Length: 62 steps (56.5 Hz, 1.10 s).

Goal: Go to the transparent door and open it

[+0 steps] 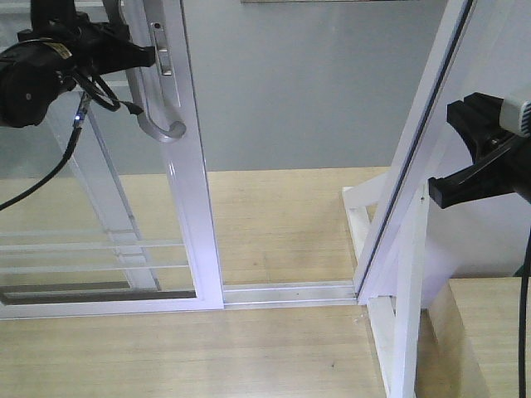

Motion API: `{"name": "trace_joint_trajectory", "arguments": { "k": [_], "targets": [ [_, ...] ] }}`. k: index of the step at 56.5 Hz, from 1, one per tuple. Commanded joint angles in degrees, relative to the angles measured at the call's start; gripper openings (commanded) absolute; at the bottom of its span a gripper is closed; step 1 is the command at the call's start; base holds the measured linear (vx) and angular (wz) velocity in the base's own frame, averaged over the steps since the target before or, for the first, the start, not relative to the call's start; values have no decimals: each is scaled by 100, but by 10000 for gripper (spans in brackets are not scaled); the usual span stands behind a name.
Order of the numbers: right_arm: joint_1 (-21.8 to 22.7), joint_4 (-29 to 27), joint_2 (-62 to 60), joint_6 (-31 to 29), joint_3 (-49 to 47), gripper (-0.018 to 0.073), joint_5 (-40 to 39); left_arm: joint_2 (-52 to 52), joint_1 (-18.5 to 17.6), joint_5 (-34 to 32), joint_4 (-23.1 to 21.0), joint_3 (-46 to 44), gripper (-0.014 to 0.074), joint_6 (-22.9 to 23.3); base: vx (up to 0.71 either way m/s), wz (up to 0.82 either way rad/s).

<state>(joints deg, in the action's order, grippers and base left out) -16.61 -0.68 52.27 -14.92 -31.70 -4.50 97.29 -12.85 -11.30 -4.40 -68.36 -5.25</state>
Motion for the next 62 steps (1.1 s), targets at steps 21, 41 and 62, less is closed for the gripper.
{"name": "trace_joint_trajectory", "arguments": {
  "k": [21,41,62],
  "targets": [
    [33,-13,-38,-30,-165,-6,-501,-357,375,-467,-42,-66,-3,-22,0,0],
    [33,-13,-38,-30,-165,-6,-501,-729,664,-329,-36,102,-1,-28,0,0],
    [33,-197,-38,54,-165,-6,-475,-2076,664,-241,-34,1255,0,1,0,0]
  ]
}}
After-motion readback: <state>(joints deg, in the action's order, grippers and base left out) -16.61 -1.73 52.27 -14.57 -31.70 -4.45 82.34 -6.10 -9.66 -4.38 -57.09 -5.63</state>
